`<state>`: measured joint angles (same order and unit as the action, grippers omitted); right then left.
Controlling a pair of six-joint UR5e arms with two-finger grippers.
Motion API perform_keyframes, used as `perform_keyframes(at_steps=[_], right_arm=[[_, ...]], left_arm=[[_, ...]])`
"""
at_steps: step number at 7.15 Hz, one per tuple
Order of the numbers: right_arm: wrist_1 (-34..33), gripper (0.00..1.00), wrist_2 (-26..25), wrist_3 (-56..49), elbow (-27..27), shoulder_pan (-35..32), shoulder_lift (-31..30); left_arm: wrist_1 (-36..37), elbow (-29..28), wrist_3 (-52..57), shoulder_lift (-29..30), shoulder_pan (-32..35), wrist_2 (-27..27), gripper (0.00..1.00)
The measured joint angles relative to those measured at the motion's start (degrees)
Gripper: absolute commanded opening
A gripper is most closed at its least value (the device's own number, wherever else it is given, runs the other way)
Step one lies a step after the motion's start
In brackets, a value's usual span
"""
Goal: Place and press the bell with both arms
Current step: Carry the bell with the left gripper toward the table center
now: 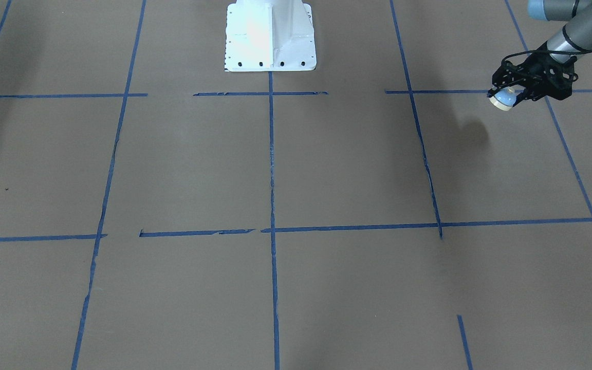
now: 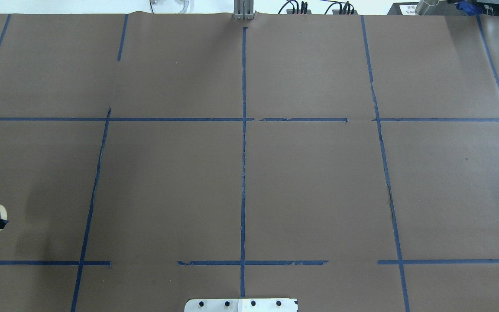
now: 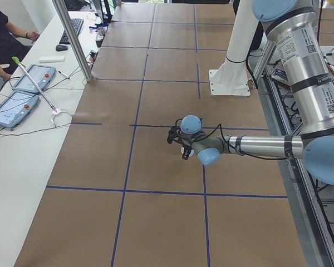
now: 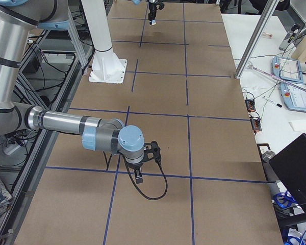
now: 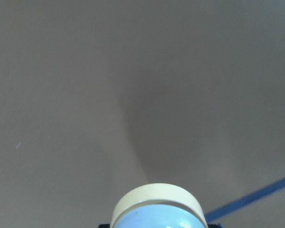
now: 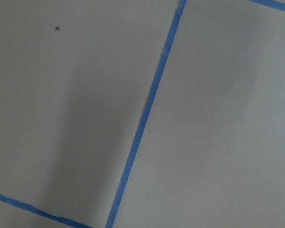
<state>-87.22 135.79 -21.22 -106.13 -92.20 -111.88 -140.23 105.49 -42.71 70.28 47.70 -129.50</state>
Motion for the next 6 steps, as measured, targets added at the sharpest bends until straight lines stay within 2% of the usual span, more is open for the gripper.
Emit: perform_keyframes(at_steps=[2, 4, 6], right_arm=[[0.03, 1.00, 0.00, -0.04, -0.03, 0.00, 0.00], [0.09, 1.00, -0.06, -0.03, -0.13, 0.00, 0.05], [0.12, 1.00, -0.09, 0.03, -0.16, 0.00, 0.11]], left_arm=[[9.35, 2.79, -6.60, 9.88, -0.26, -0.02, 0.06], [29.92, 4.92, -9.75, 24.99, -1.77, 0.41, 0.06], [51.35, 2.37, -14.39, 42.74, -8.35, 4.68, 0.06]])
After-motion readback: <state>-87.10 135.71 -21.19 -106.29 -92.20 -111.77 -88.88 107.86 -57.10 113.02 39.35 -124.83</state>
